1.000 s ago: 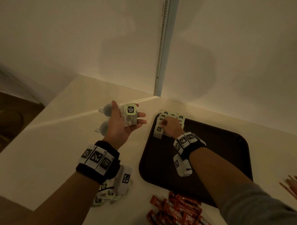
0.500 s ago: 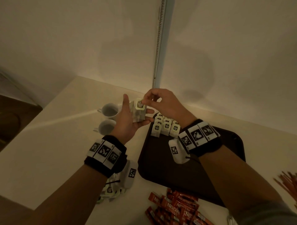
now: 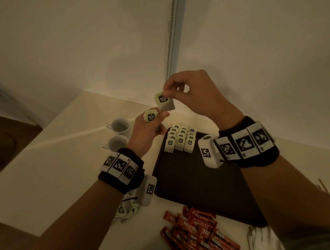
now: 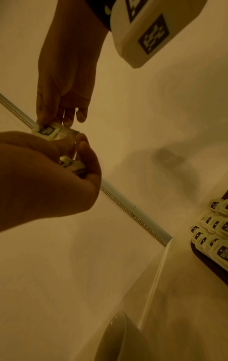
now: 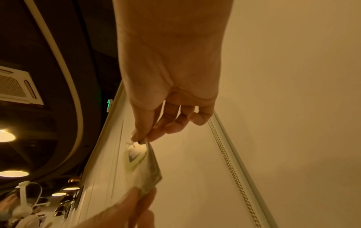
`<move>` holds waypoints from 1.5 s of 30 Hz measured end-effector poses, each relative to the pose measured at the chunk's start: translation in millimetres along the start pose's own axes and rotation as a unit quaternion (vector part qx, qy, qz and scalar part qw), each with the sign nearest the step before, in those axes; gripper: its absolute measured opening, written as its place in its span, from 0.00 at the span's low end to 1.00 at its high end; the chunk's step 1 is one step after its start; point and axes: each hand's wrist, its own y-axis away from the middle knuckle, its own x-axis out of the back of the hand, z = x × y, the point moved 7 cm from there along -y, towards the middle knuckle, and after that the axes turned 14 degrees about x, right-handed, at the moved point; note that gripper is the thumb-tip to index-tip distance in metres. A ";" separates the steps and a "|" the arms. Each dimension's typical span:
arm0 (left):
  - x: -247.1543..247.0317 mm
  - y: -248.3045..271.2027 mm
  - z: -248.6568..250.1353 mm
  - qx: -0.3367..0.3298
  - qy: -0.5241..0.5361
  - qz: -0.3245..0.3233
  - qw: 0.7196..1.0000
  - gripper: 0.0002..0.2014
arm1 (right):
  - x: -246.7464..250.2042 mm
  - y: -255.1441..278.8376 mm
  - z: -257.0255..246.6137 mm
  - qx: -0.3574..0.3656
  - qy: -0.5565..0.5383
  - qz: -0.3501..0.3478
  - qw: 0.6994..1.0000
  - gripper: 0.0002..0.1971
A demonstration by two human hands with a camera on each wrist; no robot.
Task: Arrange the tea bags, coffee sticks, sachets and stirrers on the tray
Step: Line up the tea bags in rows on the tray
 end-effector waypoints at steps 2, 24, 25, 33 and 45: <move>-3.6 2.1 1.7 -0.003 0.003 -0.009 1.000 0.10 | 4.9 -1.9 -5.5 0.007 0.015 0.000 1.000 0.04; -14.8 8.6 8.5 -0.010 0.012 -0.027 0.999 0.01 | 12.1 1.3 -4.5 0.003 0.000 0.045 0.999 0.04; -14.9 8.4 8.5 -0.011 0.011 -0.029 0.999 0.03 | 12.1 2.1 -2.8 -0.002 -0.008 0.046 0.999 0.04; -15.0 7.2 5.5 -0.001 0.007 -0.031 1.000 0.02 | 10.6 5.9 4.7 -0.028 -0.044 0.045 0.998 0.02; 20.9 -3.3 -7.6 0.054 0.089 -0.037 0.994 0.23 | -30.5 77.5 80.5 -0.191 -0.049 -0.011 0.980 0.03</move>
